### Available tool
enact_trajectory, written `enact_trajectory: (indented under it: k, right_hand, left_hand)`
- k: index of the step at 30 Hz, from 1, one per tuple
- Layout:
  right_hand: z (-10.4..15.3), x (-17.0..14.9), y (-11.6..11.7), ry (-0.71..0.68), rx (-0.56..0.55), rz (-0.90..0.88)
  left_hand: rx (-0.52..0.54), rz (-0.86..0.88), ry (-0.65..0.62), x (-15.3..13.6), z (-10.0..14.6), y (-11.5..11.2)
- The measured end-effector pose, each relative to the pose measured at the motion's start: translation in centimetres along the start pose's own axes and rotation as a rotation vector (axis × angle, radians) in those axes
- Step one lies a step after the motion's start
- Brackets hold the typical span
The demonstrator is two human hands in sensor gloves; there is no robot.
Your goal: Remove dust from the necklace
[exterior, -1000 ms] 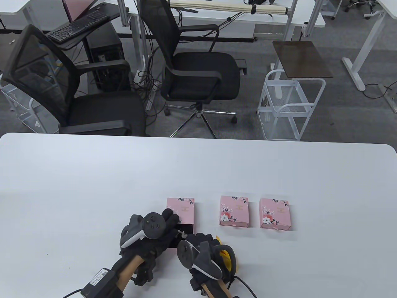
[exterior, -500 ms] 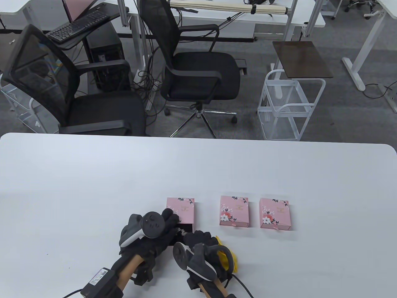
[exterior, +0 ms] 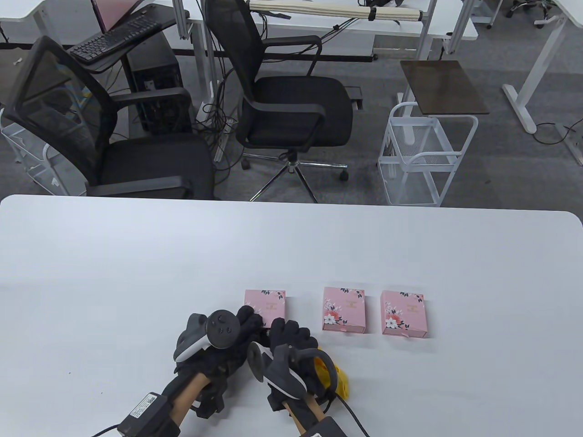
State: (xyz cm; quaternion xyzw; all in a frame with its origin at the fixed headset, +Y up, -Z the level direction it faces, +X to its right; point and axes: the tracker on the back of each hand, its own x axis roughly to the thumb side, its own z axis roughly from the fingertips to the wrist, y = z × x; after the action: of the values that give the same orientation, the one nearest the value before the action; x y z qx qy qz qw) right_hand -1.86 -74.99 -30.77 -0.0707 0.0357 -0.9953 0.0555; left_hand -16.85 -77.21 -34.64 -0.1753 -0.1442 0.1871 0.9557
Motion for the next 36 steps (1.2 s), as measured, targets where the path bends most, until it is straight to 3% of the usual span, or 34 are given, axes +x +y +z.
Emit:
enact_trajectory:
  k: [5,16,24,26,30,36]
  right_hand:
    - [-2.1,-0.2,-0.1,0.067,0.097,-0.042]
    - [-4.5,-0.4,-0.2,0.142,0.036,-0.083]
    - [-4.8,-1.2,-1.1,0.133,0.165,-0.161]
    - [-5.0,-1.5,-1.9,0.131,0.222,-0.193]
    - [-5.7,-1.5,-2.4,0.136,0.182,-0.248]
    - [-7.0,0.4,-0.7,0.156,0.281,-0.343]
  left_hand:
    - [-0.001,0.004,-0.001,-0.1,0.0,0.0]
    - [0.005,-0.002,-0.002,-0.1,0.0,0.0]
    - [0.018,0.024,-0.013,-0.3,0.1,0.1]
    - [0.068,0.006,0.025,-0.3,0.6,0.9]
    - [0.158,0.107,0.061,-1.0,2.0,2.5]
    - [0.27,0.146,0.072,-2.2,5.7,4.6]
